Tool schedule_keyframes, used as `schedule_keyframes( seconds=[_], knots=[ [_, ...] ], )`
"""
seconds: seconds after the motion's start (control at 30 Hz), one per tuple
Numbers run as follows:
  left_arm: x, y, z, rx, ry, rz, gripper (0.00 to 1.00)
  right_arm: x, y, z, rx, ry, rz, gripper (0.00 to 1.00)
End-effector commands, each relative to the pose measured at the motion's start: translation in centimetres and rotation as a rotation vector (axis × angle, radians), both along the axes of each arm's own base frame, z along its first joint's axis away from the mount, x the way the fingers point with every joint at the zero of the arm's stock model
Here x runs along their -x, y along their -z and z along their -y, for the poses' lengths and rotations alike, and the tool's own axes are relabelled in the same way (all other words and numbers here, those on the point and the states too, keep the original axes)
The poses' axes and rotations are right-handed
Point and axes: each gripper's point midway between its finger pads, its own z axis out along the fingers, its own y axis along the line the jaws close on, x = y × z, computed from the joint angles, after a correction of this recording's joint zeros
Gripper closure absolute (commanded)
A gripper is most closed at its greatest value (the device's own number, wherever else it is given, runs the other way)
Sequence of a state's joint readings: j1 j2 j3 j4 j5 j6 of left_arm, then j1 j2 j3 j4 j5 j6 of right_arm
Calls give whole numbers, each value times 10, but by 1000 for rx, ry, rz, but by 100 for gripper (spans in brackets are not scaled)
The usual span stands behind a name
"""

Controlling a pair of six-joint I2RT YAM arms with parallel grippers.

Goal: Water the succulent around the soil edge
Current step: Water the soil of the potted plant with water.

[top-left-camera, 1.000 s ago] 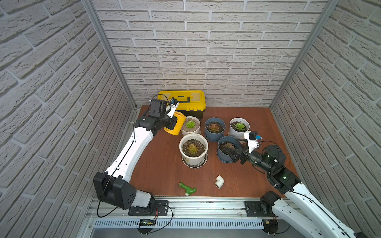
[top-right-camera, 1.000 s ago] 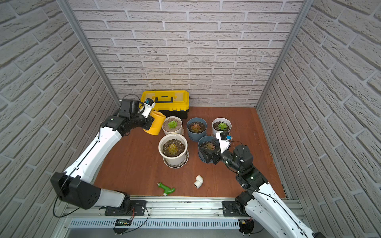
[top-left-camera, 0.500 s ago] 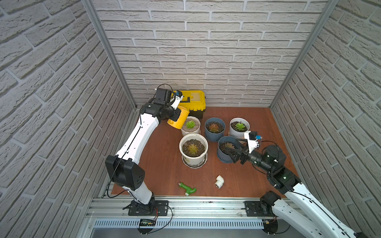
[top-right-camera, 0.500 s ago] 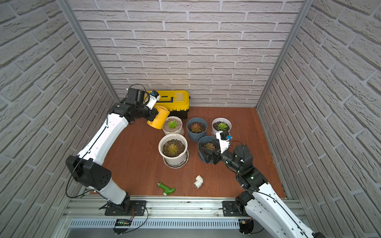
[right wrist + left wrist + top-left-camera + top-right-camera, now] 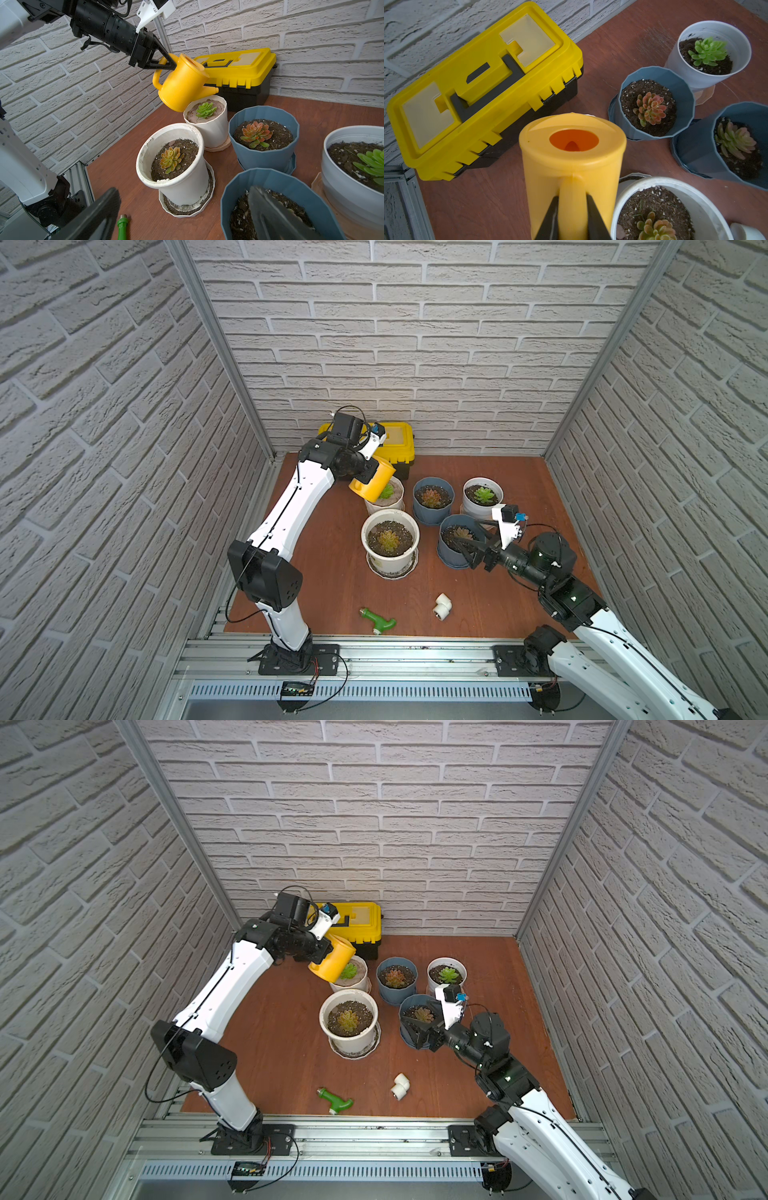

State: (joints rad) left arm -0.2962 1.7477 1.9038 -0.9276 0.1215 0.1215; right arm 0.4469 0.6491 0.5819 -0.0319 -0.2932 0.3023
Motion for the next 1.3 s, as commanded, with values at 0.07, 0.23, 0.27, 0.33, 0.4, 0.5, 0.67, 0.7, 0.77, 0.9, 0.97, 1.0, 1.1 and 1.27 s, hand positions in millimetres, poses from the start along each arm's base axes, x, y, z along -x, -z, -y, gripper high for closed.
schedule_keyframes(
  seconds=[0.07,0.23,0.27,0.33,0.4,0.5,0.67,0.7,0.77,0.9,0.97,1.0,1.1,1.27],
  knots=[
    [0,-11,11,-31,43,37,100,-1,-10,1,-17,3,31,0],
    [7,-13,15,-35,58,27,100,-1,-11,1,-17,4,34,0],
    [8,-12,15,-37,60,23,100,0,-11,1,-17,2,35,0],
    [11,-11,17,-43,68,15,100,0,-11,1,-17,3,35,0],
    [15,-11,18,-47,77,8,100,0,-12,1,-19,3,34,0],
    [20,-12,20,-65,87,7,100,0,-12,1,-19,0,35,0],
    [29,-11,26,-80,104,2,100,0,-12,1,-21,1,35,0],
    [30,-11,26,-83,102,1,100,1,-12,1,-21,0,35,0],
    [32,-10,26,-91,105,0,100,1,-12,1,-21,-1,35,0],
    [36,-9,27,-97,108,1,100,1,-12,1,-22,-2,34,0],
    [39,-12,28,-90,108,8,100,1,-13,0,-23,-3,35,0],
    [40,-13,29,-88,111,14,100,1,-12,0,-23,-3,34,0],
    [45,-20,31,-64,111,34,100,1,-12,0,-24,-2,33,0],
    [52,-24,30,-39,108,44,100,0,-12,0,-25,-3,32,0]
  ],
)
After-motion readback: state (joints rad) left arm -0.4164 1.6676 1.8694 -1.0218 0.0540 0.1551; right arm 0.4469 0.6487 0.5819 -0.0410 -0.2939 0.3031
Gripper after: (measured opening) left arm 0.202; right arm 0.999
